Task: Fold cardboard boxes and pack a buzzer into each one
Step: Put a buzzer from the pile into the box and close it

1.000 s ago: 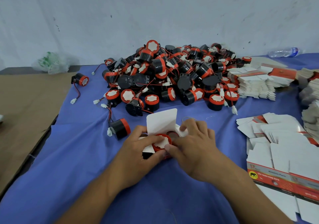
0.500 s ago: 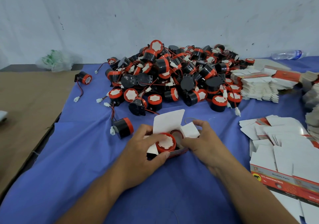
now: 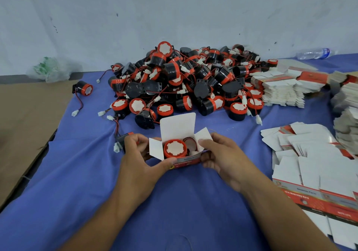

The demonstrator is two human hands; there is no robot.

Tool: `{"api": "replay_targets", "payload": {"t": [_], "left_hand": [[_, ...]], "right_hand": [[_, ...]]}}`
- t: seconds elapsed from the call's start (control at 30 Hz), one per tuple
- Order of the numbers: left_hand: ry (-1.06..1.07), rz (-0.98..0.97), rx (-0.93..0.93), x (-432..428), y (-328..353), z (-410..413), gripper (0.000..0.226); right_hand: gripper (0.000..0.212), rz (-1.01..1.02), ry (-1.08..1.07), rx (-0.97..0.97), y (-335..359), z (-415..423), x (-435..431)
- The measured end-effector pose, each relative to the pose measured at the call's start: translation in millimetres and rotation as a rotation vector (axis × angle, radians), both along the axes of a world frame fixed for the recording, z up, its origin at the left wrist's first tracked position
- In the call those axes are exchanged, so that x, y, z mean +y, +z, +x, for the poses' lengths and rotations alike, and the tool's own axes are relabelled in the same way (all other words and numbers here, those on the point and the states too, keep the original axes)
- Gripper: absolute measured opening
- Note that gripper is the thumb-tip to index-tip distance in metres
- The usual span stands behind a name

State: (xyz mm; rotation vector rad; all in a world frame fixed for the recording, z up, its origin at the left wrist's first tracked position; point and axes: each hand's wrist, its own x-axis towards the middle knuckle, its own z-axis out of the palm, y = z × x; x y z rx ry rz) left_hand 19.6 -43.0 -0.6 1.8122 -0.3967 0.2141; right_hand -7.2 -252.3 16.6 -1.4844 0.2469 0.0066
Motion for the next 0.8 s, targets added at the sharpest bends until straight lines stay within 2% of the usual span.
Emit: {"api": "replay_targets", "payload": {"t": [0.03, 0.13, 0.17, 0.23, 0.3, 0.33, 0.4, 0.5, 0.53, 0.57, 0.63, 0.7, 0.77, 0.8], "left_hand": [[0.011, 0.022, -0.006, 0.7, -0.2, 0.2, 0.067], [0.029, 0.179, -0.094, 2.6, -0.9, 1.3, 0.053], [0.016, 0.232, -0.132, 3.2, -1.4, 1.7, 0.049], [-0.016, 0.294, -0.187, 3.5, -0.9, 2.1, 0.042], [-0.045, 0.335, -0.220, 3.9, -0.9, 3.6, 0.039], [-0.066, 0.347, -0.223, 4.0, -1.1, 5.3, 0.039], [-0.109, 0.369, -0.203, 3.7, -0.5, 7.9, 0.039], [-0.120, 0.329, -0.140, 4.0, -3.0, 9.2, 0.030], [-0.099, 0.295, -0.107, 4.1, -3.8, 9.1, 0.023], [-0.083, 0.260, -0.065, 4.1, -4.0, 8.6, 0.023], [-0.098, 0.166, -0.004, 3.8, -4.1, 7.6, 0.045], [-0.136, 0.110, -0.028, 3.1, -1.5, 7.9, 0.056], [-0.159, 0.192, -0.117, 2.6, 1.1, 9.3, 0.045], [-0.160, 0.258, -0.164, 2.7, 2.0, 9.6, 0.041]], "right_hand": [[0.014, -0.145, -0.024, -0.057, -2.1, -0.6, -0.5], [0.026, -0.747, -0.126, -0.278, -13.1, -4.3, 7.4], [0.026, -0.853, -0.139, -0.356, -15.3, -4.6, 9.9], [0.027, -0.932, -0.047, -0.448, -16.6, -5.7, 11.5], [0.040, -0.900, 0.070, -0.410, -14.3, -5.6, 9.3], [0.041, -0.834, 0.100, -0.396, -12.5, -5.7, 8.5], [0.029, -0.607, 0.156, -0.396, -11.9, -4.9, 9.4], [0.012, -0.327, 0.116, -0.279, -13.3, -1.4, 12.5], [0.020, -0.270, 0.100, -0.259, -13.6, -0.6, 12.2], [0.036, -0.234, 0.103, -0.260, -13.6, -0.2, 12.1], [0.060, -0.235, 0.148, -0.273, -13.1, 1.2, 10.3], [0.051, -0.196, 0.190, -0.298, -11.7, 1.5, 10.7], [0.038, -0.233, 0.182, -0.347, -10.7, -0.1, 12.1], [0.035, -0.313, 0.179, -0.378, -11.1, -0.9, 12.2]]}}
